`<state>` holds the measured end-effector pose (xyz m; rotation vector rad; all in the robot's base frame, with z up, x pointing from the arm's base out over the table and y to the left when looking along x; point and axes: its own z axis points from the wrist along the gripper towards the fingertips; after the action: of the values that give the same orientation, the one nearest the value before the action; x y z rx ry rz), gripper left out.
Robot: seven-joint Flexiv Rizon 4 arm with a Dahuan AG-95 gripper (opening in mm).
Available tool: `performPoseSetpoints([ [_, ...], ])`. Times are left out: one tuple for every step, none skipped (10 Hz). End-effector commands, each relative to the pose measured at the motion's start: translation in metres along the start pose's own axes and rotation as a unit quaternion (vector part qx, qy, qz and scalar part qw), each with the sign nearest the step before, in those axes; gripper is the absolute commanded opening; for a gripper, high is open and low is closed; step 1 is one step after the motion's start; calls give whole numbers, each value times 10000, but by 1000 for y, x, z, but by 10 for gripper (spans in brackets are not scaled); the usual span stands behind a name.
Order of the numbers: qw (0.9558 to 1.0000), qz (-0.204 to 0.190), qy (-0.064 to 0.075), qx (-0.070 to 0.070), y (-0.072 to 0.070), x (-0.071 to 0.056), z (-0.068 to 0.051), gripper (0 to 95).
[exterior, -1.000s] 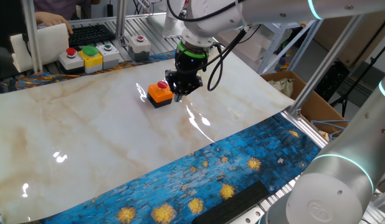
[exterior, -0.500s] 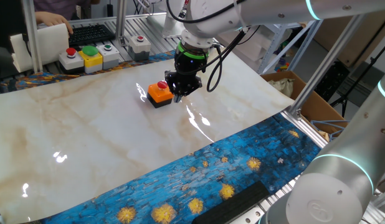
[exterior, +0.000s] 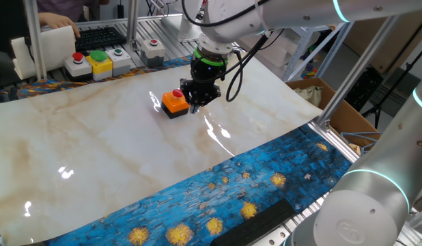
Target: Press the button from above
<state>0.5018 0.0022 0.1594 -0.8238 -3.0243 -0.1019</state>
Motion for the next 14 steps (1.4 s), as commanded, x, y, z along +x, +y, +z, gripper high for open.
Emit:
performPoseSetpoints([
  [10000, -22, 35, -61, 0, 0, 1, 0],
  [9999, -28, 62, -107, 0, 0, 2, 0],
  [9996, -12, 134, -234, 1, 0, 5, 0],
  [9997, 2, 129, -229, 1, 0, 6, 0],
  [9996, 5, 133, -237, 1, 0, 6, 0],
  [9996, -21, 139, -245, 1, 0, 7, 0],
  [9996, -29, 140, -245, 1, 0, 7, 0],
  [9996, -29, 131, -241, 1, 0, 7, 0],
  [9996, -92, 131, -238, 1, 0, 7, 0],
  [9996, -83, 119, -226, 1, 0, 7, 0],
  [9997, -73, 108, -211, 1, 0, 6, 0],
  [9999, -27, 17, -139, 0, 0, 4, 0],
  [9999, -34, -36, -94, 0, 0, 2, 0],
  [9999, -134, -44, -92, 0, 0, 0, 0],
])
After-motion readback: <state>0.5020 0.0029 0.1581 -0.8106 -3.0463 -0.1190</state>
